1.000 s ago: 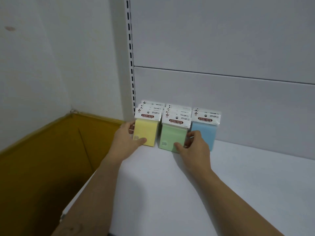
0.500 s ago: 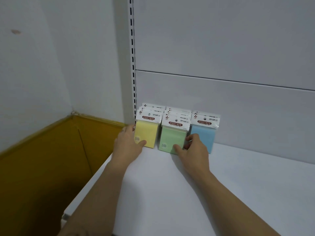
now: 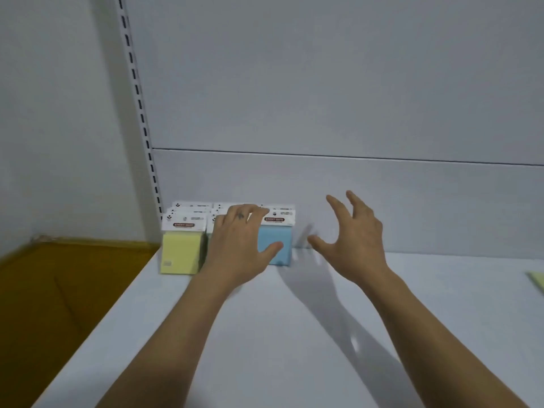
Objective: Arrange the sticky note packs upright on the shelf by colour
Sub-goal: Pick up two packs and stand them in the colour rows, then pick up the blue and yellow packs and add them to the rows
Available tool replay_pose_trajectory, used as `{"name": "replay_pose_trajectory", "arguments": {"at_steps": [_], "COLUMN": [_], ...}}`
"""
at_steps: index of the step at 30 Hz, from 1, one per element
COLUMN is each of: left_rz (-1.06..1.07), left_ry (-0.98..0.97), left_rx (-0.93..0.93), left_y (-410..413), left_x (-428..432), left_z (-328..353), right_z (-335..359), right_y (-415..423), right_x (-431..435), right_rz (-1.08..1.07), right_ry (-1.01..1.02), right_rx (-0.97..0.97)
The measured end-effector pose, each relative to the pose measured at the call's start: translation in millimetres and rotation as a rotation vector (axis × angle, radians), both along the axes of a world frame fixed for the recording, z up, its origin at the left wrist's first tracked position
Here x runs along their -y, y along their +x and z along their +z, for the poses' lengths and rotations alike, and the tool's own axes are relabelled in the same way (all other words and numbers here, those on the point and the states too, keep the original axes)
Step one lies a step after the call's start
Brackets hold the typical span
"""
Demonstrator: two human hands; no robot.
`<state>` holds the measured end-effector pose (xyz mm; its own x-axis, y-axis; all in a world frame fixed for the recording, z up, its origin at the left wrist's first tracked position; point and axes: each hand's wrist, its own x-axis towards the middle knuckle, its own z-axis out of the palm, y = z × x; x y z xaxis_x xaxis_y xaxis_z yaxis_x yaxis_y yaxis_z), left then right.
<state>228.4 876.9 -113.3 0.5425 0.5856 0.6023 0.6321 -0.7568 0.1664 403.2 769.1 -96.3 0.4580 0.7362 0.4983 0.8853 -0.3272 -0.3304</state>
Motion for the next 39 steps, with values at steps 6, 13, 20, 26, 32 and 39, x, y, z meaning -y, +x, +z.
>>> {"name": "replay_pose_trajectory", "arguments": {"at_steps": [6, 13, 20, 26, 32, 39], "left_rz": [-0.233, -0.453, -0.599, -0.632, -0.589, -0.586], "left_ry": [0.032, 0.042, 0.053, 0.092, 0.154, 0.101], "left_rx": [-0.077, -0.153, -0.213, -0.292, -0.397, -0.437], "left_y": [91, 193, 268, 317, 353, 383], "left_x": [54, 133, 209, 255, 285, 316], "left_z": [23, 30, 24, 14, -4, -26], "right_z": [18, 26, 25, 12, -12, -35], "right_y": [71, 143, 205, 242, 267, 291], "right_x": [83, 195, 295, 357, 391, 406], "right_rz": [-0.214, -0.433, -0.627, -0.735, -0.751, -0.71], "right_ry": [-0.08, -0.077, -0.107, -0.167, -0.299, -0.355], "right_rx": [-0.005, -0.065, -0.148, -0.23, -0.306, -0.308]}}
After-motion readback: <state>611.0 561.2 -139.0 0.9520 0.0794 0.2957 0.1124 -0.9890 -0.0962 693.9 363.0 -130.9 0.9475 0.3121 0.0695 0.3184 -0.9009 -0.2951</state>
